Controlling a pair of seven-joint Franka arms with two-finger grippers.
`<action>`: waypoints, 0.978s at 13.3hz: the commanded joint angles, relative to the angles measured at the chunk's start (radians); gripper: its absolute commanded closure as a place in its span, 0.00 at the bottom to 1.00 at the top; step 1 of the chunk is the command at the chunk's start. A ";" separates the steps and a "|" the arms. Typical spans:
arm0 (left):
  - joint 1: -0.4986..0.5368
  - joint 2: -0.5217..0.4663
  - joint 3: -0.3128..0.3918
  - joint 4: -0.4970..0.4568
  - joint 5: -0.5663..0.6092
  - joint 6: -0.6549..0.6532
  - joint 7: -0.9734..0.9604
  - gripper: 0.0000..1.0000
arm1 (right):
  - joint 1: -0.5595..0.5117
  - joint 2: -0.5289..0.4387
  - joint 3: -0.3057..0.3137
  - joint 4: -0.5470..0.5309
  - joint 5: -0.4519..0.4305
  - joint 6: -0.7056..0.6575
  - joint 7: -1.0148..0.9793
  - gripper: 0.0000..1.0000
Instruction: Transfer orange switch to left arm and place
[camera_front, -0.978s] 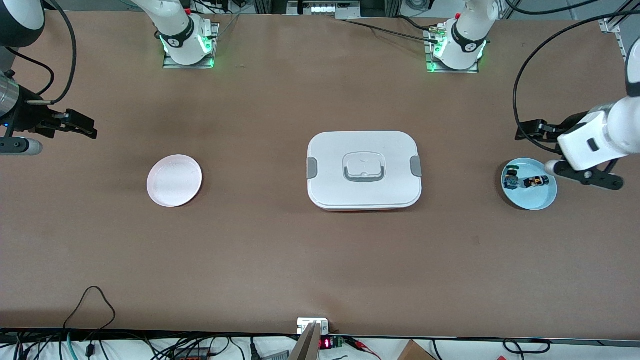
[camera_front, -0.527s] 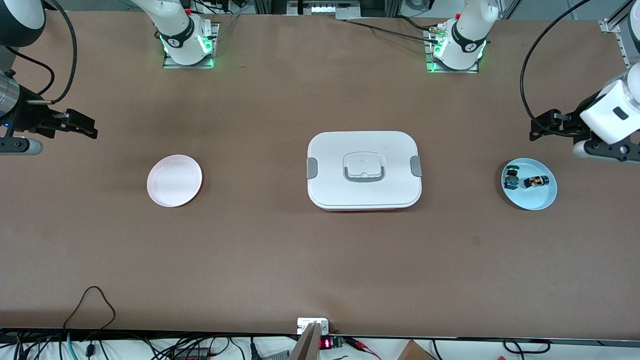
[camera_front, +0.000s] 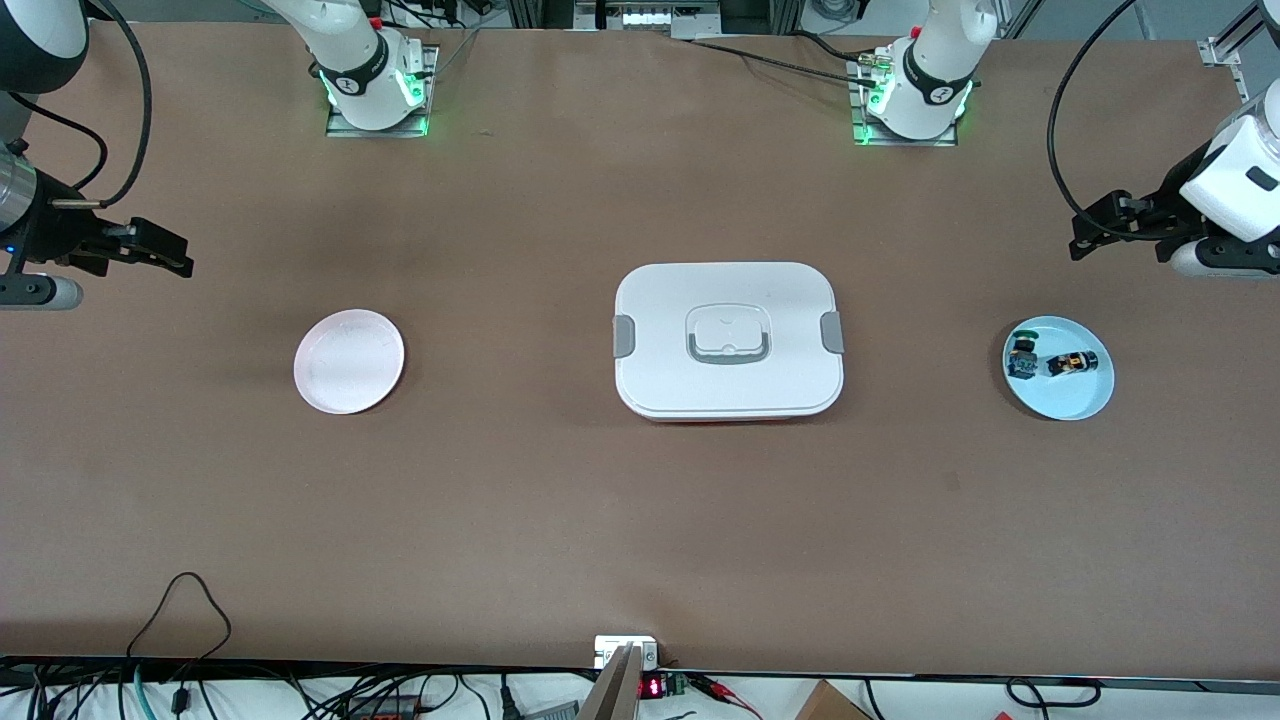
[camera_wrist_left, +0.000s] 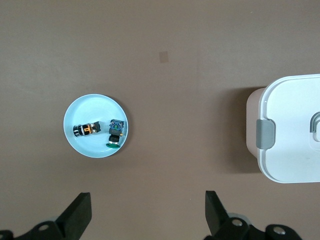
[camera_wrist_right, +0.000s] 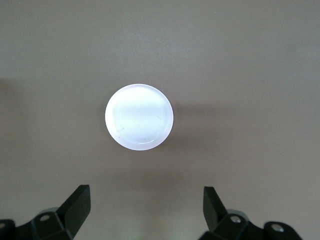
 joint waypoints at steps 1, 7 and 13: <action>0.007 0.007 0.009 0.009 0.002 0.000 -0.008 0.00 | -0.003 -0.005 -0.005 0.012 0.005 -0.018 -0.011 0.00; 0.008 0.007 0.009 0.014 0.002 -0.015 -0.008 0.00 | -0.001 -0.007 0.000 0.010 0.005 -0.018 -0.011 0.00; 0.007 0.027 0.005 0.045 0.002 -0.024 -0.008 0.00 | -0.003 -0.007 -0.003 0.012 0.005 -0.018 -0.011 0.00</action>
